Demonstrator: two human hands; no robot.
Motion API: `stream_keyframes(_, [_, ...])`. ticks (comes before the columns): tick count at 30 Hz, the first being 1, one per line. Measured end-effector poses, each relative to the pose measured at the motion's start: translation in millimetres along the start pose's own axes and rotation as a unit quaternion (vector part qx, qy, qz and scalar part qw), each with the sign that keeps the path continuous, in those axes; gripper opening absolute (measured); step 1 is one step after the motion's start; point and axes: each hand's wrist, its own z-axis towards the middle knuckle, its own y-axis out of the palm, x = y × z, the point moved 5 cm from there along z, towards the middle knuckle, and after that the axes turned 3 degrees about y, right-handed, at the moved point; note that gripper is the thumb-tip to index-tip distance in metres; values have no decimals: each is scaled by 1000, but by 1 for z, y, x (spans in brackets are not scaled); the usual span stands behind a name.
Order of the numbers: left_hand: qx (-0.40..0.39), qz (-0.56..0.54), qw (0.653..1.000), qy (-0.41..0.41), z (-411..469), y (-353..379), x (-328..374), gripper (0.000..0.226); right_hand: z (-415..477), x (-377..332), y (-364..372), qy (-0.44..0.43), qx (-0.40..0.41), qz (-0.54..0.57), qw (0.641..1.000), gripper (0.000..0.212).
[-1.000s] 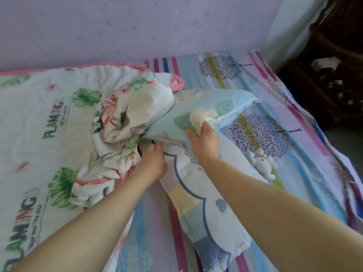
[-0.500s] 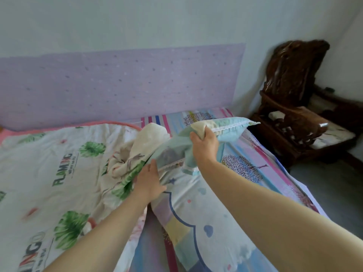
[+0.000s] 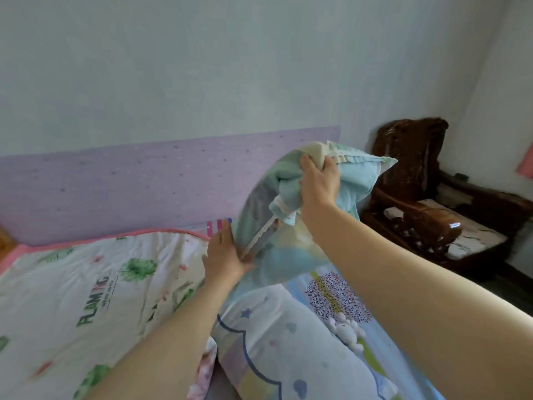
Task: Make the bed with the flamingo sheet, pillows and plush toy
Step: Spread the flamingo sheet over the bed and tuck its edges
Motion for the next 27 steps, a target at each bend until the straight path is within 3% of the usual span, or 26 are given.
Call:
stream_keyframes(2, [20,-43,999,-6,1,-6,11,108,4,-20,-5,-3,8,27,1000,14])
stream_keyframes(4, [35,-114,993,-20,3,-9,21,73,3,-30,-10,-8,8,29,1000,11])
stream_keyframes(7, [40,-96,994,-34,4,-15,29,39,3,-31,-17,-17,12,10,1000,14])
stream_keyframes(11, [77,-3,997,-18,5,-38,33,33,13,-34,-29,-34,27,-62,997,19])
stream_keyframes(18, [98,160,981,50,9,-102,11,20,7,1,-31,25,55,-139,988,35])
stream_keyframes(24, [130,247,960,10,-21,-163,-56,28,-36,34,42,77,-52,-170,981,37])
stream_keyframes(27, [153,290,944,-35,-47,-198,-102,25,-72,52,90,71,-144,-201,966,53])
